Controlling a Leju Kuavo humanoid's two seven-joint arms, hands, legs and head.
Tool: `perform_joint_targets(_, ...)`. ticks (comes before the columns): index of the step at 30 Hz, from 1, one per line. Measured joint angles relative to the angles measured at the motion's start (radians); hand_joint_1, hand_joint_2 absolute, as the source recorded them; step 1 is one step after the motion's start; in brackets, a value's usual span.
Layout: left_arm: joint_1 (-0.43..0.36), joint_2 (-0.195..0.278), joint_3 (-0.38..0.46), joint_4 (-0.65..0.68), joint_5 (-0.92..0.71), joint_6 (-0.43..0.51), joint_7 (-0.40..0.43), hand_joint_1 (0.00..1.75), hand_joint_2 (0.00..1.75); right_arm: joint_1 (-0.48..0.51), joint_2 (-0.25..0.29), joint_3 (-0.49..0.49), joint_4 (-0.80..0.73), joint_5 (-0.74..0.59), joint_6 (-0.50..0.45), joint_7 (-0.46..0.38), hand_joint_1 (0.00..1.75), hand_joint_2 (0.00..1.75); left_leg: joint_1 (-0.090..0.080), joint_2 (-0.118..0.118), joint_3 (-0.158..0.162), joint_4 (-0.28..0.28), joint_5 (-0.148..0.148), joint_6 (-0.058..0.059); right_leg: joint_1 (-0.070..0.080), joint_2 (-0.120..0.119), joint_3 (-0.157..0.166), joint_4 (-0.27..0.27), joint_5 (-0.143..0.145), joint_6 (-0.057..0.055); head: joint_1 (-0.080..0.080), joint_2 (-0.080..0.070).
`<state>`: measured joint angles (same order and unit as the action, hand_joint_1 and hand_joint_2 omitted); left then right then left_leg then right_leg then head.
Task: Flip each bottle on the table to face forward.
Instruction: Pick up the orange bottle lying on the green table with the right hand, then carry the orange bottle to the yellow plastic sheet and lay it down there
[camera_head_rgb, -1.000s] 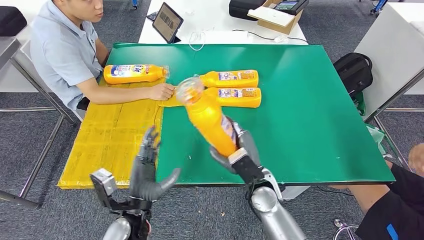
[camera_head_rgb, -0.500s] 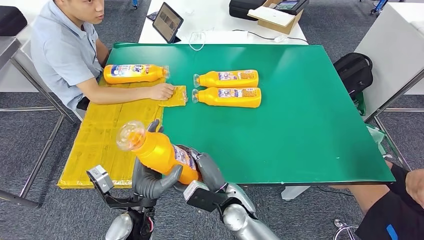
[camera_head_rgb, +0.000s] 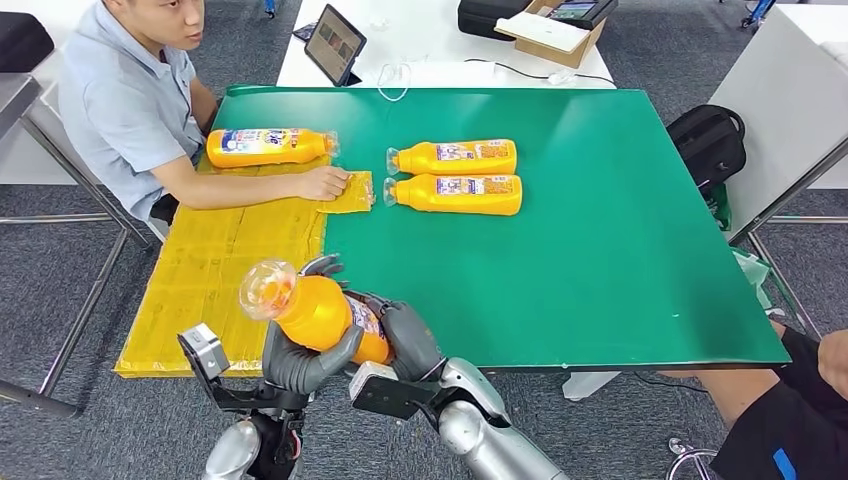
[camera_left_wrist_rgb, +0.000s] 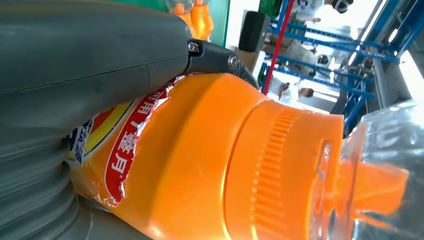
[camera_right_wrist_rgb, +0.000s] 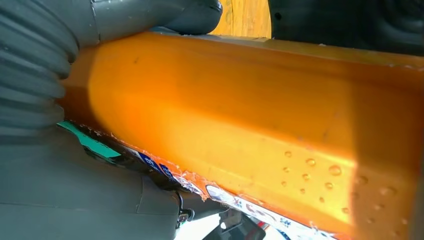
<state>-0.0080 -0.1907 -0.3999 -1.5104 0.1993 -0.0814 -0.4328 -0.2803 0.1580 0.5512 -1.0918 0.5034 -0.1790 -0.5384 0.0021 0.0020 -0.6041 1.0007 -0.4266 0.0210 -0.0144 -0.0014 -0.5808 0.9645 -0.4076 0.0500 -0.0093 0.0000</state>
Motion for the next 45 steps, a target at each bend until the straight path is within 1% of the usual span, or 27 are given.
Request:
perform_joint_targets(3,-0.009,0.002,0.007,0.009,0.036,-0.033,0.020,1.75,1.75,0.000,0.000,0.000,0.000,0.000,-0.014,0.000,1.65,1.75,0.000,0.000,0.000,0.000,0.000,0.000,0.000,0.000,0.000,0.000,0.000,0.000,0.000,0.000)
perform_joint_targets(4,-0.013,0.002,0.009,0.013,0.051,-0.042,0.028,1.75,1.75,0.000,0.000,0.000,-0.001,-0.001,-0.021,0.000,1.37,1.75,0.000,0.000,0.000,0.000,0.000,0.000,0.000,0.000,0.000,0.000,0.000,0.000,0.000,0.000)
perform_joint_targets(7,-0.026,0.003,0.011,0.023,0.087,-0.060,0.048,1.75,1.75,0.001,0.000,0.000,-0.003,-0.009,-0.036,0.000,0.14,1.75,0.000,0.000,0.000,0.000,0.000,0.000,0.000,0.000,0.000,0.000,0.000,0.000,0.000,0.000)
perform_joint_targets(8,-0.031,0.003,0.012,0.025,0.096,-0.063,0.051,1.75,1.75,0.001,0.001,0.000,-0.005,-0.013,-0.041,0.000,0.01,1.75,0.000,0.000,0.000,0.000,0.000,0.000,0.000,0.000,0.000,0.000,0.000,0.000,0.000,0.000)
perform_joint_targets(9,-0.034,0.003,0.012,0.028,0.104,-0.064,0.053,1.75,1.75,0.002,0.002,0.000,-0.007,-0.017,-0.047,0.000,0.00,1.75,0.000,0.000,0.000,0.000,0.000,0.000,0.000,0.000,0.000,0.000,0.000,0.000,0.000,0.000)
perform_joint_targets(11,-0.040,0.002,0.013,0.031,0.117,-0.054,0.054,1.75,1.75,0.003,0.005,0.000,-0.011,-0.020,-0.068,0.002,0.00,0.87,0.000,0.000,0.000,0.000,0.000,0.000,0.000,0.000,0.000,0.000,0.000,0.000,0.000,0.000)
perform_joint_targets(13,-0.042,-0.004,0.015,0.032,0.125,-0.020,0.056,1.75,1.75,0.006,0.012,-0.001,-0.014,-0.018,-0.104,0.004,0.00,0.00,0.000,0.000,0.000,0.000,0.000,0.000,0.000,0.000,0.000,0.000,0.000,0.000,0.000,0.000)
perform_joint_targets(17,-0.052,-0.020,0.029,0.032,0.132,0.092,0.054,1.75,1.75,0.014,0.021,-0.004,-0.019,-0.015,-0.183,0.004,0.00,0.00,0.000,0.000,0.000,0.000,0.000,0.000,0.000,0.000,0.000,0.000,0.000,0.000,0.000,0.000)
perform_joint_targets(20,-0.064,-0.029,0.049,0.034,0.112,0.190,0.041,1.75,1.75,0.027,0.022,-0.004,-0.028,-0.012,-0.242,-0.016,0.00,0.00,0.000,0.000,0.000,0.000,0.000,0.000,0.000,0.000,0.000,0.000,0.000,0.000,0.000,0.000)
perform_joint_targets(22,-0.074,-0.029,0.071,0.038,0.064,0.278,0.014,1.75,1.75,0.035,0.023,-0.004,-0.041,-0.007,-0.296,-0.041,0.00,0.00,0.000,0.000,0.000,0.000,0.000,0.000,0.000,0.000,-0.001,0.000,0.000,0.000,0.000,0.000)
perform_joint_targets(24,-0.084,-0.025,0.090,0.042,-0.018,0.375,-0.024,1.75,1.75,0.047,0.022,-0.011,-0.057,-0.008,-0.358,-0.067,0.00,0.00,0.000,-0.001,0.000,0.000,0.000,0.000,0.000,-0.001,-0.001,0.000,0.000,0.000,0.000,0.000)
perform_joint_targets(27,-0.093,-0.018,0.116,0.046,-0.130,0.472,-0.065,1.75,1.75,0.074,0.021,-0.032,-0.091,-0.027,-0.432,-0.100,0.00,0.00,0.000,-0.001,-0.001,0.000,0.001,0.000,0.000,-0.001,0.000,0.000,0.000,0.000,0.000,0.000)
perform_joint_targets(29,-0.097,-0.013,0.132,0.046,-0.167,0.500,-0.075,1.75,1.75,0.089,0.020,-0.048,-0.115,-0.037,-0.457,-0.112,0.00,0.00,0.000,-0.001,-0.001,0.000,0.000,0.000,0.000,-0.001,0.000,0.000,0.000,0.000,0.000,0.000)
perform_joint_targets(34,-0.100,-0.004,0.153,0.046,-0.187,0.517,-0.079,1.75,1.75,0.109,0.019,-0.068,-0.147,-0.043,-0.467,-0.122,0.00,0.00,0.000,-0.001,-0.001,0.000,0.000,0.000,0.000,-0.001,0.000,0.000,0.000,0.000,0.000,0.000)
perform_joint_targets(36,-0.101,-0.002,0.156,0.046,-0.234,0.553,-0.089,1.75,1.75,0.117,0.020,-0.077,-0.159,-0.054,-0.484,-0.135,0.00,0.00,0.000,-0.001,-0.001,0.000,0.000,0.000,0.000,-0.001,0.000,0.000,0.000,0.000,0.000,0.000)
perform_joint_targets(38,-0.109,0.002,0.162,0.052,-0.356,0.620,-0.093,1.75,1.75,0.130,0.025,-0.094,-0.184,-0.071,-0.504,-0.149,0.00,0.00,0.000,-0.001,-0.001,0.000,0.000,0.000,0.000,-0.001,0.000,0.000,0.000,0.000,0.000,0.000)
perform_joint_targets(40,-0.135,0.012,0.168,0.076,-0.529,0.661,-0.062,1.75,1.75,0.142,0.030,-0.115,-0.222,-0.094,-0.513,-0.155,0.00,0.00,0.000,-0.002,-0.001,0.000,0.001,0.000,0.000,-0.002,0.000,0.000,0.000,0.000,0.000,0.000)
perform_joint_targets(42,-0.181,0.027,0.171,0.132,-0.707,0.647,-0.005,1.75,1.75,0.148,0.030,-0.127,-0.258,-0.126,-0.513,-0.157,0.00,0.00,0.000,-0.003,-0.001,0.000,0.001,0.001,0.000,-0.003,0.000,0.000,0.000,0.000,0.000,0.000)
perform_joint_targets(45,-0.267,0.047,0.165,0.264,-0.910,0.577,0.072,1.75,1.75,0.150,0.029,-0.130,-0.291,-0.154,-0.495,-0.159,0.00,0.00,0.000,-0.003,0.000,0.000,0.002,0.000,0.000,-0.003,0.000,0.000,0.001,0.000,0.000,0.000)
